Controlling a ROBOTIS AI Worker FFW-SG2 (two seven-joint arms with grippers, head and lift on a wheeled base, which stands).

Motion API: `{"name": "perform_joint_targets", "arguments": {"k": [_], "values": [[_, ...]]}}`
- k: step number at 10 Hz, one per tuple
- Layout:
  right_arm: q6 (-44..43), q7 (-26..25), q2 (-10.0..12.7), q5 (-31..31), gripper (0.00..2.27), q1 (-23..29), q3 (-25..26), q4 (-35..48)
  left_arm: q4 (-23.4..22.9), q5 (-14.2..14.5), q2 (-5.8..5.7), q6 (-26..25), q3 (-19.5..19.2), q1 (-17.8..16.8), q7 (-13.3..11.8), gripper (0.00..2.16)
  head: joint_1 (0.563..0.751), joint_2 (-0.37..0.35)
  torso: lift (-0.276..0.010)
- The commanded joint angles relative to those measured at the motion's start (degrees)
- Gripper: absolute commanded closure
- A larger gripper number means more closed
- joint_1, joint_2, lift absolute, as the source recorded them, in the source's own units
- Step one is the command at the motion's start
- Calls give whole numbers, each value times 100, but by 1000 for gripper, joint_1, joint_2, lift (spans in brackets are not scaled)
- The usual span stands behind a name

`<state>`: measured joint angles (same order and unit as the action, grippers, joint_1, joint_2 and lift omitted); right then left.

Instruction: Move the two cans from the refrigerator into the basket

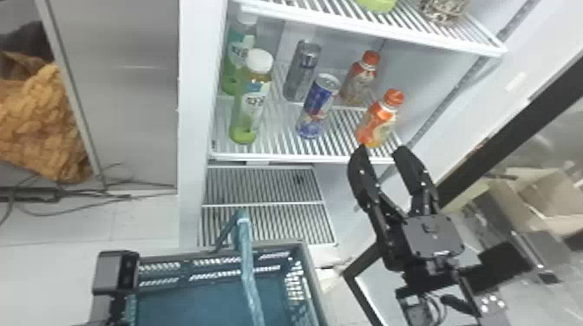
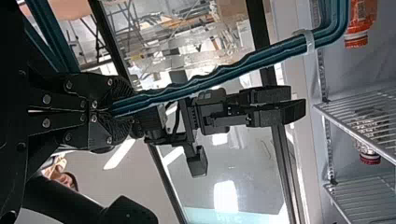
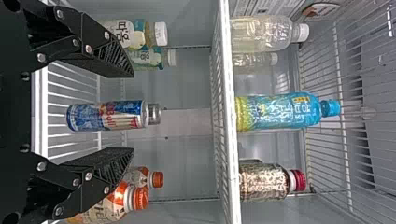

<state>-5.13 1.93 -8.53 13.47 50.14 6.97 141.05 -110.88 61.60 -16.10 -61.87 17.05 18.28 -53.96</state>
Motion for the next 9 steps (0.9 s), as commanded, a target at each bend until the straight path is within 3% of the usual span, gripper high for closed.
{"name": "perform_joint_targets", "arguments": {"k": [1,9], "values": [[20,0,0,2,496,-8,0,7,0,-2,2,0,-3,0,-1,1190,695,-350,-276],[217,0,0,36,496,-50,11,-77,0,-24,2,14,-14,0,8,1190,695,-350,-276]]}}
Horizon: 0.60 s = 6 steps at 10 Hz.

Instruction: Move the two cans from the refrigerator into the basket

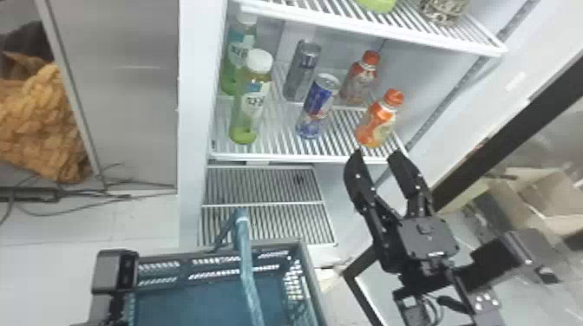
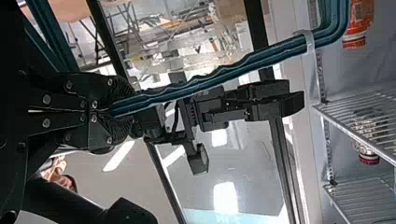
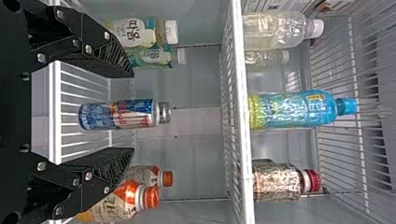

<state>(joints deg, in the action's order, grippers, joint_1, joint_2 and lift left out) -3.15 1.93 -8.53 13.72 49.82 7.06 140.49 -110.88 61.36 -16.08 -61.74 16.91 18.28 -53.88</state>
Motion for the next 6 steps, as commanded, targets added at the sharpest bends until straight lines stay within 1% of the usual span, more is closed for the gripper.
{"name": "perform_joint_targets", "arguments": {"k": [1,3,6], "values": [[20,0,0,22,496,-61,3,-92,0,0,0,-13,0,0,0,1190,695,-350,-276],[20,0,-35,22,496,-243,3,-345,0,0,0,-13,0,-14,0,1190,695,-350,-276],[20,71,-88,-92,496,-707,-9,-809,0,45,-9,85,34,-14,9,1190,695,-350,-276]]}}
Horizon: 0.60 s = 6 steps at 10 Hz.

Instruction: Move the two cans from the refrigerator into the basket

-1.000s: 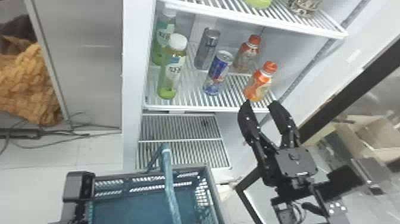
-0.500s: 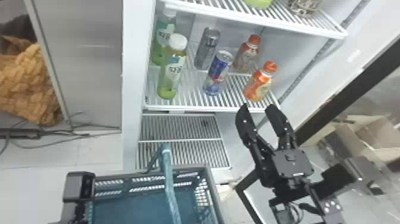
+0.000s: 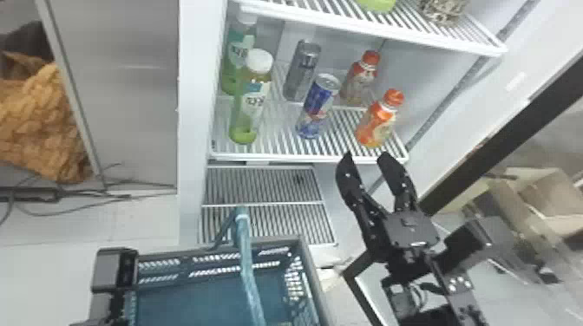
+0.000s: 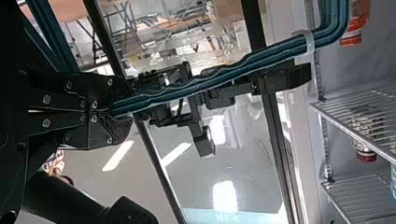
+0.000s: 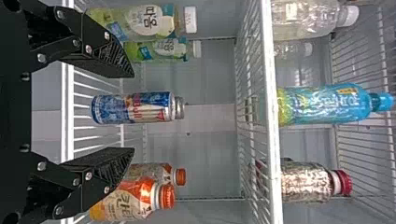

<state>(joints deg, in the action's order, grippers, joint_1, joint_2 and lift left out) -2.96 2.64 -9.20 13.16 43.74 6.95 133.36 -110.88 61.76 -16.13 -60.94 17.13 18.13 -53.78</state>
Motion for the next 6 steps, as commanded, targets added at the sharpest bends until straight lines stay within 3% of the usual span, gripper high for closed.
{"name": "perform_joint_targets", "arguments": {"k": [1,6], "values": [[0,9,-47,-59,496,-268,-32,-294,0,29,-13,33,35,-14,-1,1190,695,-350,-276],[-196,18,-179,-219,495,-1041,-284,-1264,14,63,-30,61,92,-70,17,1190,695,-350,-276]]}}
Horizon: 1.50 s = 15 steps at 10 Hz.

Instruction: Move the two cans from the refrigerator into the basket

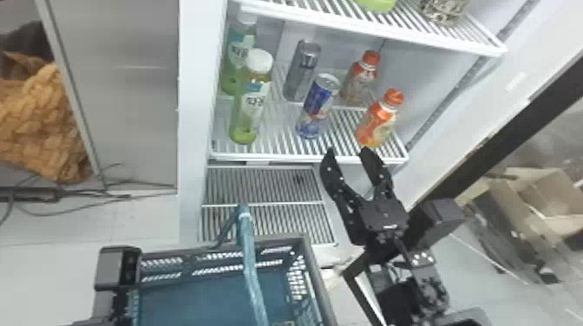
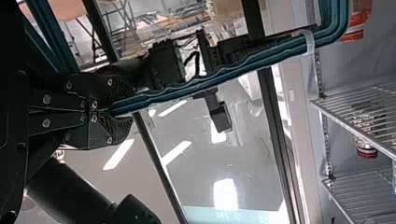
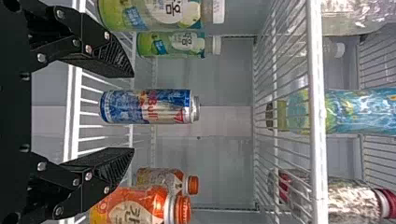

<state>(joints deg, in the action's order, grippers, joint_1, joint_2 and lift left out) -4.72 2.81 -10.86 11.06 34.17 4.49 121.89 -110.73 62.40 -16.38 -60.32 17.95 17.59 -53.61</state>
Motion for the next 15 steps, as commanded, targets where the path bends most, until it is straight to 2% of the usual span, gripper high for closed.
{"name": "perform_joint_targets", "arguments": {"k": [1,4,8,15], "values": [[-34,0,-22,2,495,-225,-50,-257,13,10,4,0,10,-16,-1,1190,695,-350,-276],[-133,0,-92,-9,452,-731,-164,-722,13,21,4,14,21,-30,-1,1190,695,-350,-276],[-147,0,-180,-9,81,-1209,-369,-1172,13,21,4,14,21,-30,8,1190,695,-350,-276],[-541,-18,-268,-9,67,-2306,-598,-2268,41,33,4,14,67,-100,17,1190,695,-350,-276]]}}
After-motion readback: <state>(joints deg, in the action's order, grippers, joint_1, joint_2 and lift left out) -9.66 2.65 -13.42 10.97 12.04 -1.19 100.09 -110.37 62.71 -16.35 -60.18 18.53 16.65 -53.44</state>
